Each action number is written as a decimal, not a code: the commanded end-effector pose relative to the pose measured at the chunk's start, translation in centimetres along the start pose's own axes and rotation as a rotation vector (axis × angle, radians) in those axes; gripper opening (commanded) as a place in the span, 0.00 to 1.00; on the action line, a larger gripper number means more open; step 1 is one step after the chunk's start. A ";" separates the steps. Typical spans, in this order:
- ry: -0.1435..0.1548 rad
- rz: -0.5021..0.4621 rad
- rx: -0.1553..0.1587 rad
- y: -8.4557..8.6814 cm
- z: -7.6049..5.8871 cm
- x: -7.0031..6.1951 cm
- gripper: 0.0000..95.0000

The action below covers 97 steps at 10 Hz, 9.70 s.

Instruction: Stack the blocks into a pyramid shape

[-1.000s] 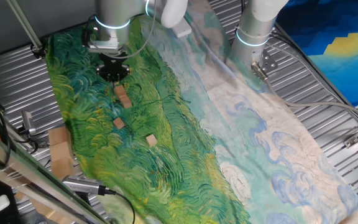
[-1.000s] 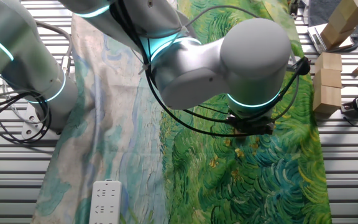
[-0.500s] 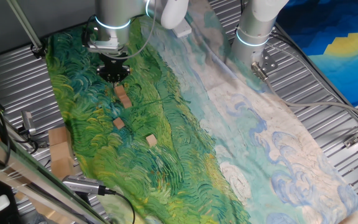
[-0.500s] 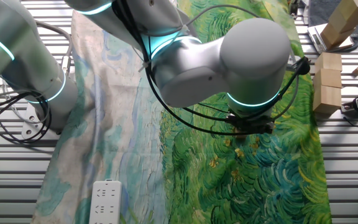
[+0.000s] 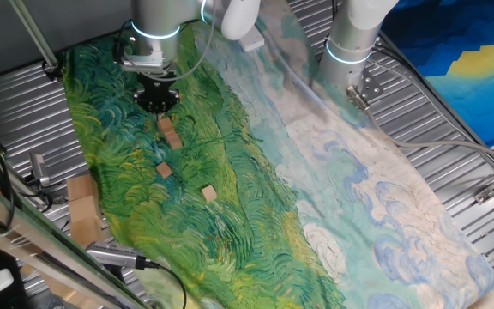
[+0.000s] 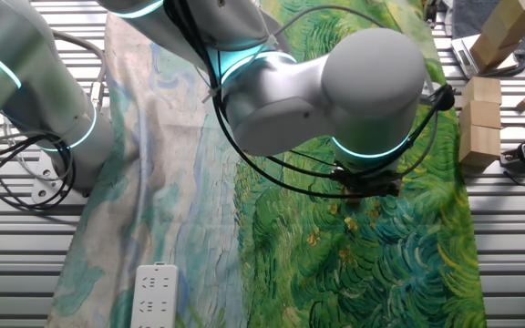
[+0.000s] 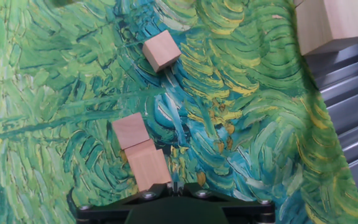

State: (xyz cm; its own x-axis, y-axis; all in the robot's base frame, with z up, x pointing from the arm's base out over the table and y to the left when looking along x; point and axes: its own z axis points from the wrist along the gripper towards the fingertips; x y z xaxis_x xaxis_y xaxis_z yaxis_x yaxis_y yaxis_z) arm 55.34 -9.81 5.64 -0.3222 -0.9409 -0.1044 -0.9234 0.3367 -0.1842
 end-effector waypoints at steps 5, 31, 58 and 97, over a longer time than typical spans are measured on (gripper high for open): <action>-0.009 -0.028 0.003 0.1 -0.1 0.0 0.00; -0.018 0.133 -0.006 -1.5 0.4 -5.0 0.00; -0.070 0.272 -0.039 0.3 0.3 -5.0 0.00; -0.052 0.153 -0.003 0.7 -0.3 0.6 0.00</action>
State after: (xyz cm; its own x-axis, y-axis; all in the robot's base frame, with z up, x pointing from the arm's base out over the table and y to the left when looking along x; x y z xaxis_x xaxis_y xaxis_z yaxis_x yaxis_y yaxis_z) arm 54.46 -10.15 5.70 -0.4503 -0.8742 -0.1818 -0.8639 0.4780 -0.1589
